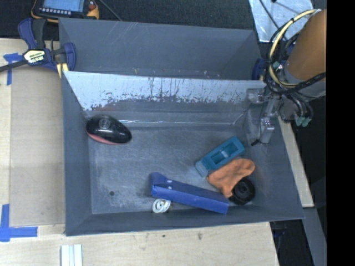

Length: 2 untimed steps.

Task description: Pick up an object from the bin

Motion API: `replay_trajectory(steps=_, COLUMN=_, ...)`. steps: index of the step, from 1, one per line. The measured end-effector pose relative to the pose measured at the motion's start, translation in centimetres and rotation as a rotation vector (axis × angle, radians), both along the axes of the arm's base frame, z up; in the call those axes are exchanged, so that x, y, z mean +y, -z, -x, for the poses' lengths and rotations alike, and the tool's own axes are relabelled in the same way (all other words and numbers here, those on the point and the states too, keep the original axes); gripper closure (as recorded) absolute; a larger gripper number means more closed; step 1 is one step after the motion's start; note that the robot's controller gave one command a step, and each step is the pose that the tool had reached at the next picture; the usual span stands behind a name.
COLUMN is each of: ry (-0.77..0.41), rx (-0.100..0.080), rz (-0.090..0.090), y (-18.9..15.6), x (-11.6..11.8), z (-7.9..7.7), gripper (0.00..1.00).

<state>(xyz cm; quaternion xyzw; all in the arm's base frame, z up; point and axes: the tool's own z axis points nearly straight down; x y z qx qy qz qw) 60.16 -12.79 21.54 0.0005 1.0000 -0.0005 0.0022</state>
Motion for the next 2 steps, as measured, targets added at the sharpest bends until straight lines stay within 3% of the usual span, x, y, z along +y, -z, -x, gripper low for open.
replay_trajectory(steps=1, ry=-0.088, rx=-0.008, rz=0.002, y=3.6, x=0.3, z=2.3, gripper=0.00)
replay_trajectory(steps=2, ry=-0.037, rx=0.004, rz=-0.002, y=6.3, x=0.5, z=5.6, gripper=0.00)
